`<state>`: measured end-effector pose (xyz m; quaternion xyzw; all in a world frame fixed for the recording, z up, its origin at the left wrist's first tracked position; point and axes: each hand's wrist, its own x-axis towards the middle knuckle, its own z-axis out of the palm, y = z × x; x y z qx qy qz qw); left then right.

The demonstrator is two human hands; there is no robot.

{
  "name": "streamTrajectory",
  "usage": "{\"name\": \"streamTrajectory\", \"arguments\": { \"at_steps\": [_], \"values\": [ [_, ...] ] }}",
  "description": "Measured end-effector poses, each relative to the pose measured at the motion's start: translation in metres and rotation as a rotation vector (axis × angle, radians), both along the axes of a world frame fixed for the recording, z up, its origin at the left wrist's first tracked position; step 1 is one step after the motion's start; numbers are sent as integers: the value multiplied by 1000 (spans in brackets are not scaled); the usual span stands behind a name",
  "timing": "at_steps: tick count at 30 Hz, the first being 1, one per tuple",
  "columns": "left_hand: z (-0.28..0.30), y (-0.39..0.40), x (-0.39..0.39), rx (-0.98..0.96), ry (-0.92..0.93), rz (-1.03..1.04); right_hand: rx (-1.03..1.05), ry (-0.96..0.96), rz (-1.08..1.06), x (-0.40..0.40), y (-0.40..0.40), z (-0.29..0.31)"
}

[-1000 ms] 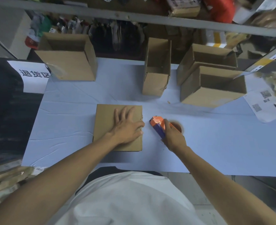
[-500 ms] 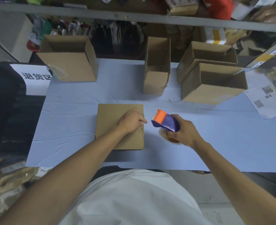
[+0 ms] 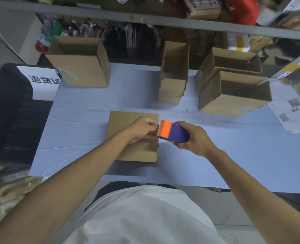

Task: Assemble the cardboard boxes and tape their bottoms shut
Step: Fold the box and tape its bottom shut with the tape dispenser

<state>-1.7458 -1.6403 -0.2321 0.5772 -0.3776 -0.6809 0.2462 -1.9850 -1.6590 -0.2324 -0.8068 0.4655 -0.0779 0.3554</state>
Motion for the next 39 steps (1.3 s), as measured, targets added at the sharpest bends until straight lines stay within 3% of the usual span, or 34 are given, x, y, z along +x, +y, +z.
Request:
{"name": "streamTrajectory", "arguments": {
  "at_steps": [6,13,22,32,35,39],
  "values": [
    [4,2,7,64,133,166,-4,-19,42,8,-10,2],
    [8,-2,7,2,-222,321,-23,15,59,18,-23,3],
    [15,-4,36,15,-329,456,-69,185,146,-17,-45,8],
    [3,-8,23,86,-479,356,-15,303,133,-43,-56,-8],
    [1,-12,19,36,-650,213,19,344,148,-42,-58,-14],
    [3,-23,10,-120,-1225,-183,32,406,171,-33,-60,-18]
  ]
}}
